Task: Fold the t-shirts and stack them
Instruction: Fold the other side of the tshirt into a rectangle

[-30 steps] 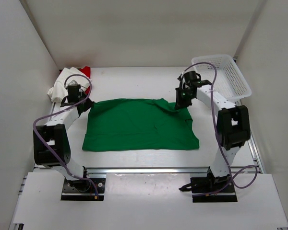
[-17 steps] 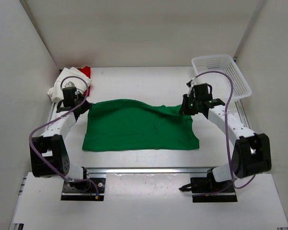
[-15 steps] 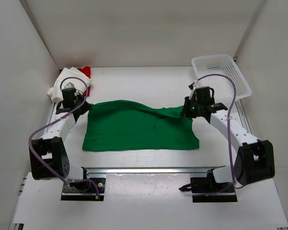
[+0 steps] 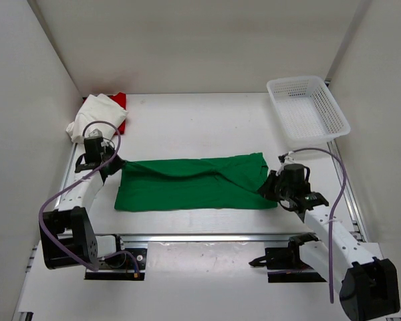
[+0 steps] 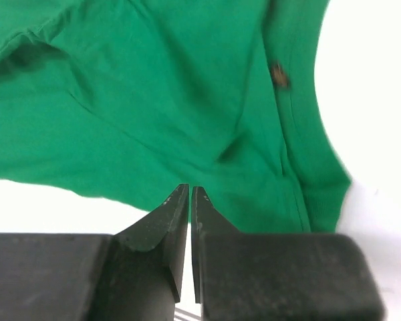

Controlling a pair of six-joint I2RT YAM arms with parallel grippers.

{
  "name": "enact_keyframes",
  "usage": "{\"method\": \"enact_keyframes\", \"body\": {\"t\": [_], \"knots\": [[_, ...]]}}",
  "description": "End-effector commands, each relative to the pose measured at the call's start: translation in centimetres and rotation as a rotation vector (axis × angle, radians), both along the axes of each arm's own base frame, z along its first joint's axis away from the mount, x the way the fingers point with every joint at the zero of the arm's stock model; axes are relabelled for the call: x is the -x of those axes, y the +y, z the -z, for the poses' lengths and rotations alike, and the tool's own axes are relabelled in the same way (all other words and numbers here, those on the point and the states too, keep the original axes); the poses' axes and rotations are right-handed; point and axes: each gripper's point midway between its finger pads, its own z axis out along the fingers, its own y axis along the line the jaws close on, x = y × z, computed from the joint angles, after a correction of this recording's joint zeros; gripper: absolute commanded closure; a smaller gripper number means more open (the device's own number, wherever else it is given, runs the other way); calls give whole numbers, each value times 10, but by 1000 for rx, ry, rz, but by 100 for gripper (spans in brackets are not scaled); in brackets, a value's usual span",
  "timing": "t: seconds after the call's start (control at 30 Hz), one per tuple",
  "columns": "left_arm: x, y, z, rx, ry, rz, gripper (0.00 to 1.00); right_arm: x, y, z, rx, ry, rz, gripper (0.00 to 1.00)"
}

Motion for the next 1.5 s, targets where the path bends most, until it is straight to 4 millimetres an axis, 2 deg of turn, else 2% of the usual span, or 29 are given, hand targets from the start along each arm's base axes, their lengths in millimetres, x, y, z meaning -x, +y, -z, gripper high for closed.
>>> {"method": "enact_keyframes", "body": {"t": [0.0, 0.2, 0.27, 0.37, 0.43, 0.47, 0.5, 0.57, 0.6, 0.8, 0.83, 0.87, 0.9, 1.03, 1.2, 1.27, 1.37, 1.47], "knots": [[9, 5, 14, 49, 53, -6, 100, 2, -4, 3, -75, -30, 77, 95], [4, 0, 31, 257, 68, -63, 100, 13, -17, 19, -107, -16, 121, 92], [8, 2, 39, 297, 75, -91, 100, 16, -12, 23, -133, 0, 109, 92], [16, 0, 49, 310, 86, -106, 100, 7, 1, 16, -105, -26, 51, 91], [20, 4, 53, 290, 88, -126, 100, -8, 15, 3, -80, -50, -9, 90], [21, 3, 54, 289, 82, -124, 100, -17, 27, -12, -82, -101, -61, 90], [23, 3, 55, 287, 82, -124, 100, -21, 34, -8, -75, -86, -92, 91], [22, 0, 52, 273, 69, -116, 100, -41, 49, -22, -87, -133, -139, 88], [22, 2, 52, 262, 70, -119, 100, -51, 56, -22, -93, -158, -157, 87], [18, 6, 46, 249, 50, -122, 100, -104, 79, -36, -100, -256, -225, 62], [18, 5, 46, 246, 51, -119, 100, -109, 79, -26, -96, -227, -230, 61], [16, 7, 43, 240, 44, -121, 100, -117, 82, -30, -90, -242, -246, 58], [14, 9, 41, 233, 39, -120, 100, -123, 85, -24, -77, -226, -260, 57], [0, 19, 20, 173, -3, -141, 100, -130, 87, -2, -48, -177, -272, 54], [-13, 34, -6, 4, -68, -175, 100, -140, 91, 10, -30, -156, -278, 52], [-9, 35, -2, -30, -66, -191, 100, -143, 94, 13, -26, -144, -289, 52], [1, 34, 17, 16, -28, -197, 100, -139, 101, 24, -21, -114, -309, 52], [11, 25, 30, 50, 3, -185, 100, -140, 108, 23, -22, -121, -315, 53]]}}
